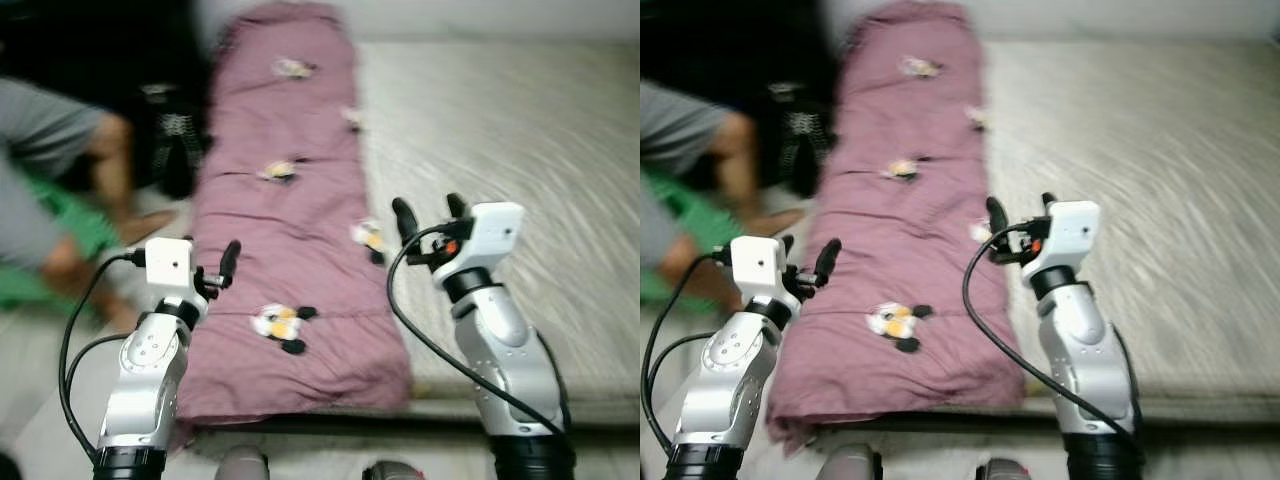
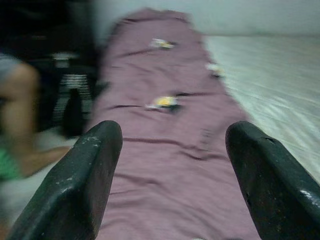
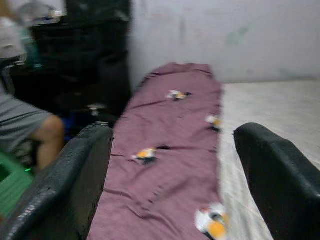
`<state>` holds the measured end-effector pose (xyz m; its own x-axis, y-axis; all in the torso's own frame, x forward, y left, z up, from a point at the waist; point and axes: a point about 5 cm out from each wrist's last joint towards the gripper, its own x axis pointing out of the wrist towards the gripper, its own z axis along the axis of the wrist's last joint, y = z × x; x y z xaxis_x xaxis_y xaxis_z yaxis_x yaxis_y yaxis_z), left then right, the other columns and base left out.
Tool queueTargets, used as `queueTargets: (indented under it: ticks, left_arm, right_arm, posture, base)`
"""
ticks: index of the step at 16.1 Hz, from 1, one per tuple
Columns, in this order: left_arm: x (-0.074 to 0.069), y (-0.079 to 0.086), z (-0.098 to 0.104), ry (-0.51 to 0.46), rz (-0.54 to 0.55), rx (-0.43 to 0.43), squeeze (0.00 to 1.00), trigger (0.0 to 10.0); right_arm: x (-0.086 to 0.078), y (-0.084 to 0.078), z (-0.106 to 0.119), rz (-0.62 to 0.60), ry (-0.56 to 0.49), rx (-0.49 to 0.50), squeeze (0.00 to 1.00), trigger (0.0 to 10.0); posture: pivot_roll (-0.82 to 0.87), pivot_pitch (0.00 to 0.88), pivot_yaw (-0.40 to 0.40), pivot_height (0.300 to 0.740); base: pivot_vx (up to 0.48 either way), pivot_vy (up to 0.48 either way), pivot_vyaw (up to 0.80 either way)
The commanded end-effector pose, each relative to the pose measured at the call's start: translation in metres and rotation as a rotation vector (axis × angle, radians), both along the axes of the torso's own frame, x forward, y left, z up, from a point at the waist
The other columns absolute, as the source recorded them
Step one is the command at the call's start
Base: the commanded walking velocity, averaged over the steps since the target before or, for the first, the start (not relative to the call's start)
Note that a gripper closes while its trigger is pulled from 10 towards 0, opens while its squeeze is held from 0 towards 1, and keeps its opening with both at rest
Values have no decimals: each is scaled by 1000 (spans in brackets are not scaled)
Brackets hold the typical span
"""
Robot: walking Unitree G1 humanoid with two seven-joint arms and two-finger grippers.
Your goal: Clean up the room
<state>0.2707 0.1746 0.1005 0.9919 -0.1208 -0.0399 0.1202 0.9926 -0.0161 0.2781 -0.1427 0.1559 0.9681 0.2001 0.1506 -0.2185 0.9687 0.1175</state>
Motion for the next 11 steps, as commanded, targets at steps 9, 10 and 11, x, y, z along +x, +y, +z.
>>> queueTargets:
  ticks: [9, 10, 11]
  left_arm:
    - [-8, 15, -17, 64, 43, 85, 0, 10000]
    - [-7, 15, -18, 64, 44, 82, 0, 10000]
    - [-6, 13, -18, 64, 43, 79, 0, 10000]
  right_arm:
    - [-14, -11, -22, -43, 74, -46, 0, 10000]
    - [-13, -15, -31, -83, 116, -79, 0, 10000]
    - [-12, -17, -32, -92, 124, -72, 0, 10000]
  posture:
    - [-30, 0, 17, 740]
    - [-31, 0, 14, 740]
    - [-31, 0, 12, 740]
  base:
    - [0, 0, 0]
    - [0, 0, 0]
    - [0, 0, 0]
